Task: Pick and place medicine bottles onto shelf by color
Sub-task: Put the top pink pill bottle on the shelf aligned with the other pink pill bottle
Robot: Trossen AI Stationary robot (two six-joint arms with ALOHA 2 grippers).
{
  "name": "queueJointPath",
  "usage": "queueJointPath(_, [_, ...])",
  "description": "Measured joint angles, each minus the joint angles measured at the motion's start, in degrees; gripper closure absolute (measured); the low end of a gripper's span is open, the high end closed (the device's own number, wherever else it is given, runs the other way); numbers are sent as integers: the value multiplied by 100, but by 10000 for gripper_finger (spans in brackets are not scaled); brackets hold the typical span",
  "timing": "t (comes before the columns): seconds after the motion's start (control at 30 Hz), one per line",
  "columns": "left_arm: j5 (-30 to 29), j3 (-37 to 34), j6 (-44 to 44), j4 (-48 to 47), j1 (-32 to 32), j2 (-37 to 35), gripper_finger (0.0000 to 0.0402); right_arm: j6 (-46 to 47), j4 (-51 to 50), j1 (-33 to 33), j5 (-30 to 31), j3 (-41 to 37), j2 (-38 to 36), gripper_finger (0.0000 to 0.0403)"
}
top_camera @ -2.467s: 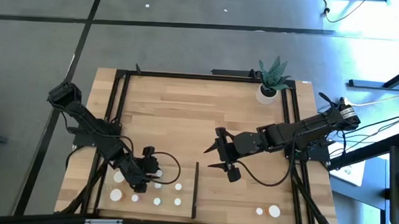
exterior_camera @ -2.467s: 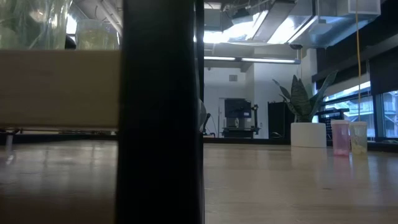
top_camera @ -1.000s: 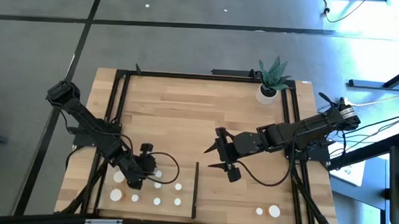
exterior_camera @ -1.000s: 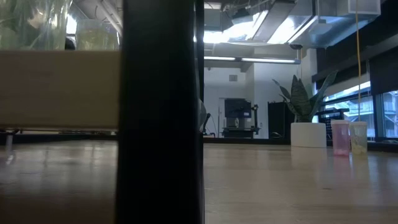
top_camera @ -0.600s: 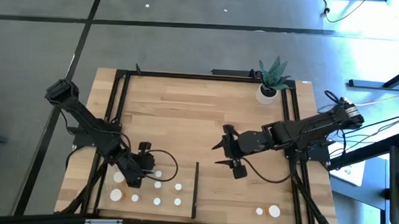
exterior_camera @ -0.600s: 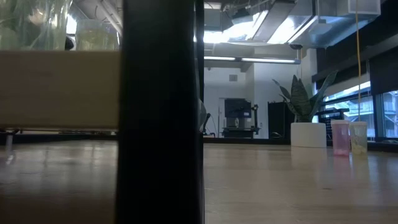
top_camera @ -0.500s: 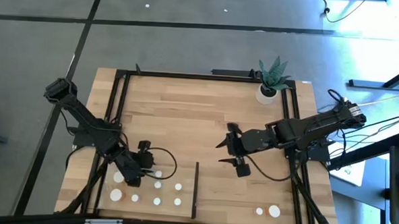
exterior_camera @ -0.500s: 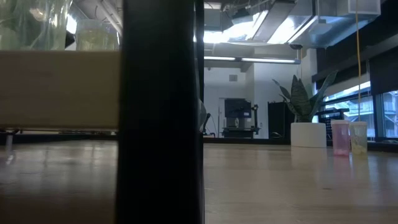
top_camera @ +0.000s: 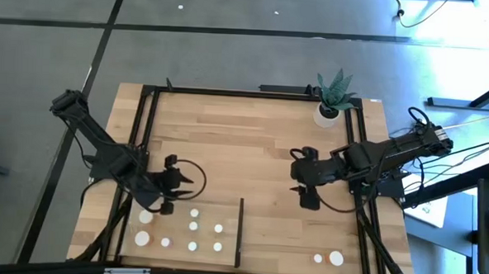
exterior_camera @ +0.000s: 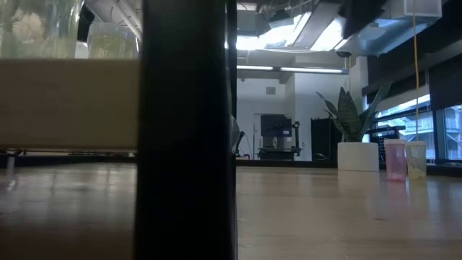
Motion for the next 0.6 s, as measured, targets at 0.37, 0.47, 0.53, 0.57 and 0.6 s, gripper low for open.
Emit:
queueJointPath(0.37, [-599, 0, 6, 22, 0, -78, 264, 937, -461, -2, 183, -774, -106, 168])
queueJointPath(0.47, [-601, 0, 8, 23, 0, -76, 266, 1453, -363, -36, 32, -1164, -262, 168])
queueJointPath(0.53, [-601, 0, 28, 22, 0, -76, 266, 1893, -144, -99, -25, -1348, -370, 168])
queueJointPath(0.57, [-602, 0, 46, 23, 0, -76, 265, 2099, -66, -140, -22, -1415, -422, 168])
queueJointPath(0.6, [-604, 0, 48, 23, 0, -76, 264, 2297, -19, -189, -22, -1462, -466, 168])
